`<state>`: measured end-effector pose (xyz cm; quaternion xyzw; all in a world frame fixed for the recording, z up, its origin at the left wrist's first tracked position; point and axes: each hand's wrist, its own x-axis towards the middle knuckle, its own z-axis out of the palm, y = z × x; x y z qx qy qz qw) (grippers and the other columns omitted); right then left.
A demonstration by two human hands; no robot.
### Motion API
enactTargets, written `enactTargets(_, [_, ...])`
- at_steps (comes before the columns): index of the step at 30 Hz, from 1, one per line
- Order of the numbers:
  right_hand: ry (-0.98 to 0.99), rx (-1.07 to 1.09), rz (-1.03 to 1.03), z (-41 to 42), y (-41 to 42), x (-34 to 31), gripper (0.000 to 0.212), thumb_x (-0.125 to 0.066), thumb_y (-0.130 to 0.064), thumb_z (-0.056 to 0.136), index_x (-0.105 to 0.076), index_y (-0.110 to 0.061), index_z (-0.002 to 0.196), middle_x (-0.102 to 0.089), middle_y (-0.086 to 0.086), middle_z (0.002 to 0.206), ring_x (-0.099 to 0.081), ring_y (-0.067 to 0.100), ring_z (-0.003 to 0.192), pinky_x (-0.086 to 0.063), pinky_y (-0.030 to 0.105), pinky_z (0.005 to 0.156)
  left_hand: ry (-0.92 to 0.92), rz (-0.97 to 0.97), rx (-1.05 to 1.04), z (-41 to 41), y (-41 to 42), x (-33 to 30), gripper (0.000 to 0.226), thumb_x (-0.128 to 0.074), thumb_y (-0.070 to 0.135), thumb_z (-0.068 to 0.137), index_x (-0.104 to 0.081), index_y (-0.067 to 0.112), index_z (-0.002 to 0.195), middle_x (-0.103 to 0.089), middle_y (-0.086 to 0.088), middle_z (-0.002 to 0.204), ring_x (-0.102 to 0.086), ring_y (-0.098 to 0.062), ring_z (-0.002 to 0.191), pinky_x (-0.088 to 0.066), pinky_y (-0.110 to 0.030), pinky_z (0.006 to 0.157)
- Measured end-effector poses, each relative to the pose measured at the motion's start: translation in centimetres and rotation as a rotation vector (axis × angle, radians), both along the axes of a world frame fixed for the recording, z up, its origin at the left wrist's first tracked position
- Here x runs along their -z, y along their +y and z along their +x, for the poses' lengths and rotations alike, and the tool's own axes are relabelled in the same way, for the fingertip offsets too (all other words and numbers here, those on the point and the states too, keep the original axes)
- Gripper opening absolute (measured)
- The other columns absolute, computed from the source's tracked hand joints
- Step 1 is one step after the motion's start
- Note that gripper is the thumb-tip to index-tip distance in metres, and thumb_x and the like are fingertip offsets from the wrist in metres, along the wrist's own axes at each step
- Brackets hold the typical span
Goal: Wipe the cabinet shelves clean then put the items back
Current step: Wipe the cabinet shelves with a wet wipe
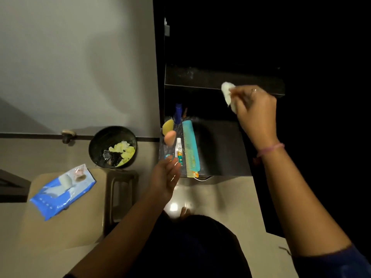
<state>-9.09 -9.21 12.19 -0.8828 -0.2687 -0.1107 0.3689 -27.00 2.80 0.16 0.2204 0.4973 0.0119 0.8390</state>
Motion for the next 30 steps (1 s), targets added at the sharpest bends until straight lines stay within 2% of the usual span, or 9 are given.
enactTargets(4, [-0.132,-0.093,0.039,2.7,6.0,-2.5,0.027,-0.050,-0.006,0.088,-0.067,-0.001,0.108,-0.061,0.016,0.114,-0.060,0.022,0.104,-0.036,0.009,0.092,-0.049,0.092,0.013,1.2,0.5,-2.4,0.019,-0.047,0.022,0.096,-0.059,0.016,0.108,-0.067,0.001,0.105,-0.064,-0.013,0.096,-0.052,-0.027,0.086])
enactTargets(9, [0.060,-0.267,-0.626,5.5,10.7,0.3,0.050,-0.030,-0.038,0.100,-0.029,-0.018,0.145,-0.024,0.008,0.154,-0.022,0.025,0.142,-0.004,0.054,0.117,-0.079,0.092,0.017,1.9,0.9,-3.7,0.021,-0.041,0.020,0.098,-0.055,0.013,0.113,-0.059,-0.004,0.116,-0.054,-0.020,0.114,-0.037,-0.035,0.107])
enactTargets(12, [0.104,-0.295,-0.639,5.6,10.0,1.6,0.048,-0.026,-0.041,0.101,-0.025,-0.030,0.147,-0.018,0.002,0.157,-0.008,0.024,0.146,0.010,0.061,0.111,-0.067,0.129,0.039,1.7,1.4,-3.2,0.022,-0.042,0.021,0.097,-0.055,0.014,0.114,-0.061,-0.002,0.111,-0.058,-0.017,0.103,-0.043,-0.031,0.095])
enactTargets(16, [-0.008,-0.155,0.012,2.8,6.8,3.1,0.035,-0.044,-0.026,0.097,-0.056,-0.020,0.129,-0.046,0.003,0.139,-0.040,0.019,0.133,-0.021,0.043,0.116,-0.032,0.125,0.061,1.1,1.6,-0.8,0.017,-0.047,0.021,0.095,-0.060,0.016,0.105,-0.071,0.004,0.089,-0.067,-0.007,0.082,-0.054,-0.023,0.079])
enactTargets(18, [0.066,0.073,0.226,-0.1,4.3,6.4,0.028,-0.052,-0.015,0.092,-0.063,-0.009,0.117,-0.056,0.009,0.121,-0.055,0.020,0.112,-0.039,0.025,0.101,-0.005,0.074,0.071,1.2,1.0,0.8,0.012,-0.052,0.020,0.093,-0.063,0.016,0.095,-0.071,0.004,0.075,-0.067,-0.007,0.070,-0.054,-0.018,0.064])
enactTargets(22, [0.653,0.339,-0.095,-5.4,0.7,15.9,0.030,-0.061,-0.017,0.088,-0.060,-0.007,0.116,-0.052,0.016,0.120,-0.057,0.024,0.102,-0.039,0.021,0.089,0.090,0.082,0.180,3.0,-1.4,3.6,0.018,-0.050,0.016,0.092,-0.055,0.014,0.075,-0.053,0.004,0.062,-0.047,-0.007,0.056,-0.036,-0.016,0.049])
enactTargets(24, [0.846,0.369,-0.222,-6.9,0.4,19.1,0.033,-0.065,-0.022,0.086,-0.059,-0.007,0.115,-0.052,0.013,0.121,-0.058,0.026,0.105,-0.045,0.026,0.090,0.151,0.138,0.250,4.3,-2.5,4.7,0.015,-0.044,0.017,0.096,-0.055,0.010,0.088,-0.054,0.003,0.070,-0.048,-0.006,0.059,-0.037,-0.018,0.055])
enactTargets(27, [0.880,0.382,-0.258,-7.6,1.3,21.6,0.036,-0.071,-0.030,0.082,-0.060,-0.009,0.109,-0.056,0.008,0.111,-0.062,0.023,0.098,-0.053,0.031,0.085,0.141,0.263,0.355,5.6,-3.5,5.6,0.033,-0.035,0.017,0.100,-0.049,0.000,0.124,-0.058,-0.013,0.112,-0.059,-0.026,0.095,-0.047,-0.031,0.080])
enactTargets(30, [0.877,0.391,-0.240,-7.6,2.2,22.7,0.036,-0.071,-0.035,0.080,-0.061,-0.011,0.105,-0.061,0.006,0.104,-0.065,0.021,0.092,-0.059,0.035,0.077,0.184,0.417,0.535,6.2,-4.3,6.3,0.040,-0.034,0.020,0.097,-0.048,-0.001,0.128,-0.055,-0.016,0.126,-0.055,-0.031,0.114,-0.046,-0.038,0.096])
